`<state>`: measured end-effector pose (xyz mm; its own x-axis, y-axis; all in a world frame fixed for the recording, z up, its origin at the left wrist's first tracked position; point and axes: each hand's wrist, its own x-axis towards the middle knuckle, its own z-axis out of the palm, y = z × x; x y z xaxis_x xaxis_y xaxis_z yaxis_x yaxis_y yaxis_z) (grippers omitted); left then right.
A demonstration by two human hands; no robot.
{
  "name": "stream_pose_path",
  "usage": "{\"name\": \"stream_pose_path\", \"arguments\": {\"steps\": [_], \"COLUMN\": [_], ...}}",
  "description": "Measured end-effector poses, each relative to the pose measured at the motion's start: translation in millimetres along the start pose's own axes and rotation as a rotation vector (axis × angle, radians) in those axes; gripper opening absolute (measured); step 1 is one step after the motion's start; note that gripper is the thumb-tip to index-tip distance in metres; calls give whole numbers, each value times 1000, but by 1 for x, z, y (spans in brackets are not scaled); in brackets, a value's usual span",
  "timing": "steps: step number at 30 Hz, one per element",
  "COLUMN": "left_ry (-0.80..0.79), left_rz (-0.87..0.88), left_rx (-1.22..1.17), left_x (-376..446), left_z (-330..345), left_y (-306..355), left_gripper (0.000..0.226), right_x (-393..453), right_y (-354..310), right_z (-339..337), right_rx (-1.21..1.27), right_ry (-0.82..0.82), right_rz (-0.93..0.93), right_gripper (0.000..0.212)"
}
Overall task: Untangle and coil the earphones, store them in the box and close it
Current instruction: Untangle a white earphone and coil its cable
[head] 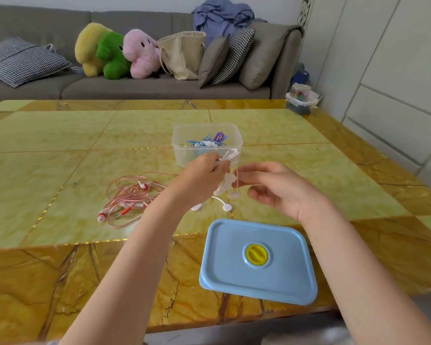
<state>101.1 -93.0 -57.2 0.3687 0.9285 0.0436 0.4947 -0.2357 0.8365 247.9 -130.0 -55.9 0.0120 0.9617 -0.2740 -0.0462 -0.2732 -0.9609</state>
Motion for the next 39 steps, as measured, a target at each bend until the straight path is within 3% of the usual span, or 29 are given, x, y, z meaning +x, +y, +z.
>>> {"name": "stream_pose_path", "arguments": {"steps": [4, 6, 9, 12, 15, 20, 26, 34, 36, 39], "left_ry": [21, 19, 23, 5, -77, -146, -131, -79, -85, -95], "left_rz": [-46, -58, -84, -115, -149, -177, -185, -204, -205, -194], "left_rx": [-6, -19, -76, -294, -560, -678, -612, -484, -486, -475], "left_x": [1, 4, 6, 2, -6, -10, -12, -10, -10, -10], "left_z": [-3, -3, -1, -1, -5, -11, -12, -5, -4, -3], "left_y": [-3, -3, -3, 2, 7, 8, 8, 8, 8, 8], "left_gripper": [27, 27, 24, 28, 28, 26, 28, 24, 23, 22], "right_x": [-3, -7, -8, -1, 1, -1, -3, 1, 2, 2], "right_y": [-3, -9, -6, 0, 0, 2, 2, 5, 5, 4], "right_z": [2, 5, 13, 16, 12, 12, 11, 9, 8, 7], "right_rx": [-103, -121, -326, -483, -449, -264, -142, -154, -104, 5], "right_ry": [202, 170, 99, 176, 208, 126, -48, 52, 30, -44], "right_rz": [-283, -400, -425, -445, -415, -286, -160, -181, -161, -116], "right_gripper": [4, 4, 8, 8, 5, 6, 8, 14, 7, 15]}}
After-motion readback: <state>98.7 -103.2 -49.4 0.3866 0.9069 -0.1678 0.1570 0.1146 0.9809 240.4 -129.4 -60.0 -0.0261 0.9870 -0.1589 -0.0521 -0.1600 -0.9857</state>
